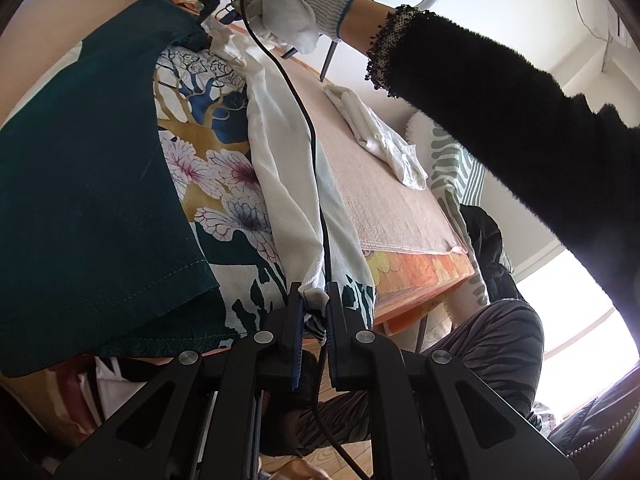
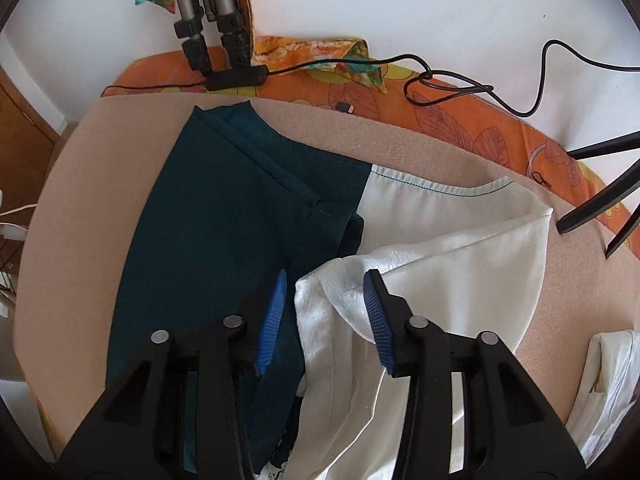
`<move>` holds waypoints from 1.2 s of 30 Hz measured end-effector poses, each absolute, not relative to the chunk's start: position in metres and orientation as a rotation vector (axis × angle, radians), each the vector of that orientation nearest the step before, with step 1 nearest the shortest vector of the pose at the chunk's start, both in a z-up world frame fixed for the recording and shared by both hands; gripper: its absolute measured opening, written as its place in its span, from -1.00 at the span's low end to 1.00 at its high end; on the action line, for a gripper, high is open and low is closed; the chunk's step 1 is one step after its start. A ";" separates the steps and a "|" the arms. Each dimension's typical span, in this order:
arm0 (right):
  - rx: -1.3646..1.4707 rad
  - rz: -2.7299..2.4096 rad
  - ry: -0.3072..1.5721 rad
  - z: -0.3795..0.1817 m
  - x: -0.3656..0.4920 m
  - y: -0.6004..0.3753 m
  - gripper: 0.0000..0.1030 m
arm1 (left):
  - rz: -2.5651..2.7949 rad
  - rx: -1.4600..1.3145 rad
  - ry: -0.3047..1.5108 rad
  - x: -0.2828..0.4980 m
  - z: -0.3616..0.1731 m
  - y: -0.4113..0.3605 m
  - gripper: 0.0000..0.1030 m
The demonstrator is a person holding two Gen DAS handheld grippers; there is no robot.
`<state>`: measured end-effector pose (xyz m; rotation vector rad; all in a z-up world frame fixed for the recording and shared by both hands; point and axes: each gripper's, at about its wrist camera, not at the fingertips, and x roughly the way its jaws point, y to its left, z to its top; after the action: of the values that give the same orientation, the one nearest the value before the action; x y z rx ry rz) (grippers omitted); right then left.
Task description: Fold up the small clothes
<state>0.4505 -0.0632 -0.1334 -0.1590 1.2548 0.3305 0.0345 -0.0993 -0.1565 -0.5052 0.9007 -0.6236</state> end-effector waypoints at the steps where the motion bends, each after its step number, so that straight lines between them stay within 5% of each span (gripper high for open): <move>1: -0.156 0.317 1.266 -0.138 0.452 -0.064 -0.63 | -0.626 -0.507 0.901 0.034 -0.157 -0.099 -0.86; 5: -0.094 0.309 1.252 -0.134 0.453 -0.080 -0.87 | -0.632 -0.523 0.873 0.030 -0.155 -0.096 -0.86; 12: 0.028 0.302 1.165 -0.088 0.469 -0.105 -0.89 | -0.632 -0.520 0.821 0.023 -0.147 -0.090 -0.88; 18: 0.027 0.340 1.213 -0.106 0.479 -0.083 -0.87 | -0.604 -0.511 0.866 0.023 -0.154 -0.089 -0.89; 23: 0.067 0.382 1.196 -0.100 0.467 -0.086 -0.45 | -0.568 -0.552 0.877 0.020 -0.152 -0.074 -0.85; 28: 0.117 0.451 1.079 -0.035 0.426 -0.129 -0.06 | -0.568 -0.475 0.848 0.002 -0.133 -0.062 -0.85; 36: 0.225 0.462 0.982 0.022 0.309 -0.231 -0.04 | -0.525 -0.336 0.880 -0.005 -0.109 -0.025 -0.57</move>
<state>0.3093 -0.2306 0.0219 0.2250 0.9822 0.4617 -0.0055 -0.0247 -0.1092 -0.3365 0.8795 -0.5246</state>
